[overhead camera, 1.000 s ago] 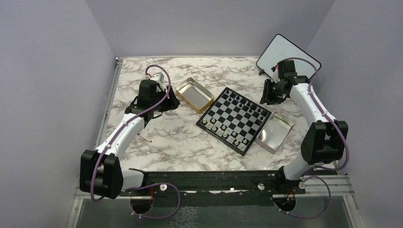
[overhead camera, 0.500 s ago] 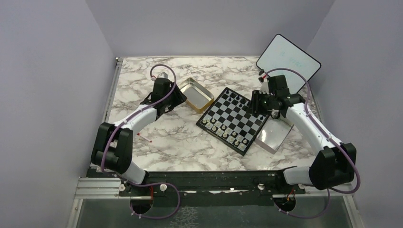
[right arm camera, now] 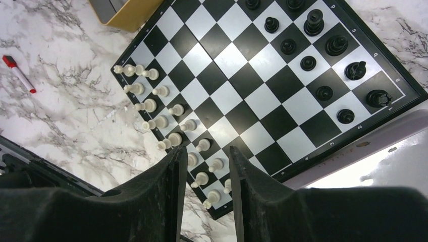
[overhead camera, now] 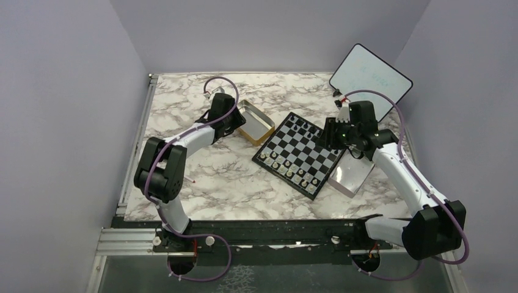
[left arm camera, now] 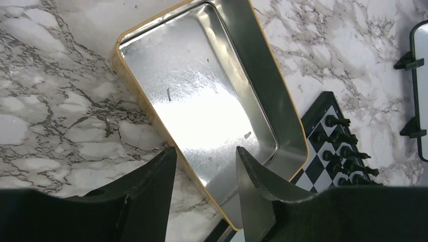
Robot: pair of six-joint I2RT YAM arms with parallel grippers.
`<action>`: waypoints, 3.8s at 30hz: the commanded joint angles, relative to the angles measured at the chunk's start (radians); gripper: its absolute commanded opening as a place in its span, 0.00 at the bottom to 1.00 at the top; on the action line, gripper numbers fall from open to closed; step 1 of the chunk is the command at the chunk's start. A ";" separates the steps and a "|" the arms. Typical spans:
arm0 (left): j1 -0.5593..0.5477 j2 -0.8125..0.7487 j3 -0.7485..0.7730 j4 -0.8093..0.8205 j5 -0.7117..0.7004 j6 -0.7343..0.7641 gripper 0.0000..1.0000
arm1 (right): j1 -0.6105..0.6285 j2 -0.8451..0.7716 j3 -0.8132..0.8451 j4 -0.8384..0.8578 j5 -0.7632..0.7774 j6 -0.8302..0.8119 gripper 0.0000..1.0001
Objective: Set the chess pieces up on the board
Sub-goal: Adjust the storage box at the center of the board.
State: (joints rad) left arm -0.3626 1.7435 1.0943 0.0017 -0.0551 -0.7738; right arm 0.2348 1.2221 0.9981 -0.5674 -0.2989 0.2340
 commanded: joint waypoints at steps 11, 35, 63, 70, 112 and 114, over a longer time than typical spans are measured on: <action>-0.021 0.095 0.077 -0.076 -0.072 0.010 0.45 | -0.001 -0.033 -0.033 0.050 -0.034 -0.008 0.41; 0.021 0.235 0.312 -0.170 -0.076 0.514 0.02 | 0.000 -0.019 -0.020 0.041 -0.020 -0.019 0.41; 0.076 0.443 0.597 -0.085 0.468 0.971 0.00 | -0.001 -0.045 -0.021 0.033 0.019 -0.027 0.41; 0.063 0.508 0.673 -0.146 0.502 0.976 0.00 | -0.002 -0.021 0.004 0.031 0.021 -0.027 0.41; 0.048 0.473 0.576 -0.038 0.501 0.842 0.06 | -0.001 -0.033 -0.033 0.054 0.017 -0.036 0.41; 0.048 0.465 0.575 -0.047 0.501 0.851 0.06 | -0.001 -0.035 -0.035 0.054 0.017 -0.036 0.41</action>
State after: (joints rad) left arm -0.3099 2.2635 1.6905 -0.0242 0.4038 0.0414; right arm 0.2348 1.1995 0.9657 -0.5404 -0.2958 0.2089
